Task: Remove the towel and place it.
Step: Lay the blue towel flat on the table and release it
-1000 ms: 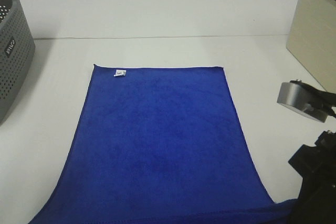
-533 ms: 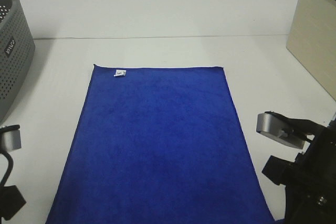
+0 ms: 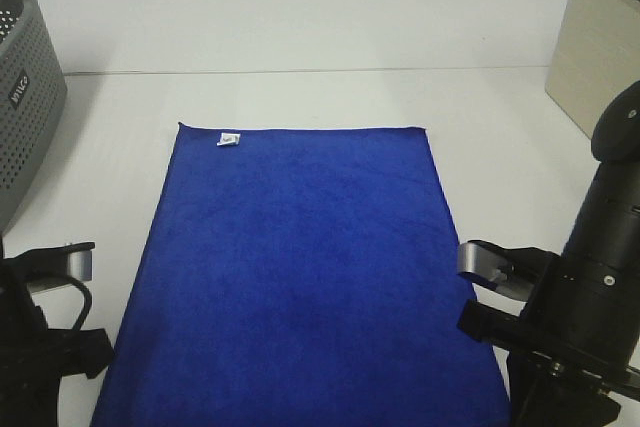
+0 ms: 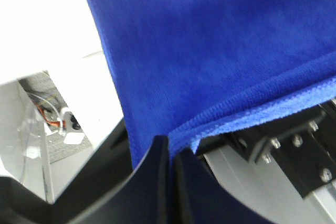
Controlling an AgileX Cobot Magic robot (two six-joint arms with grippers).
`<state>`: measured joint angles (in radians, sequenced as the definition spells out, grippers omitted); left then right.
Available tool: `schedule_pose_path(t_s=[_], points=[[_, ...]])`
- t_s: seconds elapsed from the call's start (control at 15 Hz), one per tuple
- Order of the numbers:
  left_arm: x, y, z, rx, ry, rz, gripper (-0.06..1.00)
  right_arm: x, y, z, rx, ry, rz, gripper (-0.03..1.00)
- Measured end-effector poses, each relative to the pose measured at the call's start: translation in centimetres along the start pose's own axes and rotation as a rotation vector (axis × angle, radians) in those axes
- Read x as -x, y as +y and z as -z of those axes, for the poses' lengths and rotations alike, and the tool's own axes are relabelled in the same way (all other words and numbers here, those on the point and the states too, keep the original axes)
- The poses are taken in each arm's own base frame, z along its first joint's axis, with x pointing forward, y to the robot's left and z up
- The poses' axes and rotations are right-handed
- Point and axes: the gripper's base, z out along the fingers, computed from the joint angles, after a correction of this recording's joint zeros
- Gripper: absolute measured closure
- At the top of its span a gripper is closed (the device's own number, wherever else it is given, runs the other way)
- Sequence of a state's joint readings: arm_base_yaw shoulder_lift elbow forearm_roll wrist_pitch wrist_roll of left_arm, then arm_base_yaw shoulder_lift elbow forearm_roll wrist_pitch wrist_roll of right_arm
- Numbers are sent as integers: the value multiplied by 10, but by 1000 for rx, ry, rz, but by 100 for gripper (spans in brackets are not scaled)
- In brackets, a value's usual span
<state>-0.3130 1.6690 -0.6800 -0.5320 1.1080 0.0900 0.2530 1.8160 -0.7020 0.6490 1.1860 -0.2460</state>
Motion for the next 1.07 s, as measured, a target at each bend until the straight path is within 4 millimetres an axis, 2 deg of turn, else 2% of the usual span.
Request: schedule_pose_path(t_s=[0.2, 0.4, 0.6, 1.07], points=[[23, 4, -10, 32, 10, 17, 94, 19, -4, -3, -7, 20, -16, 95], [35, 8, -21, 41, 58, 19, 94, 28, -10, -11, -10, 41, -45, 95], [41, 9, -24, 46, 41, 12, 94, 35, -15, -18, -15, 55, -70, 95], [41, 9, -23, 51, 39, 9, 94, 37, -14, -16, -14, 41, -68, 95]])
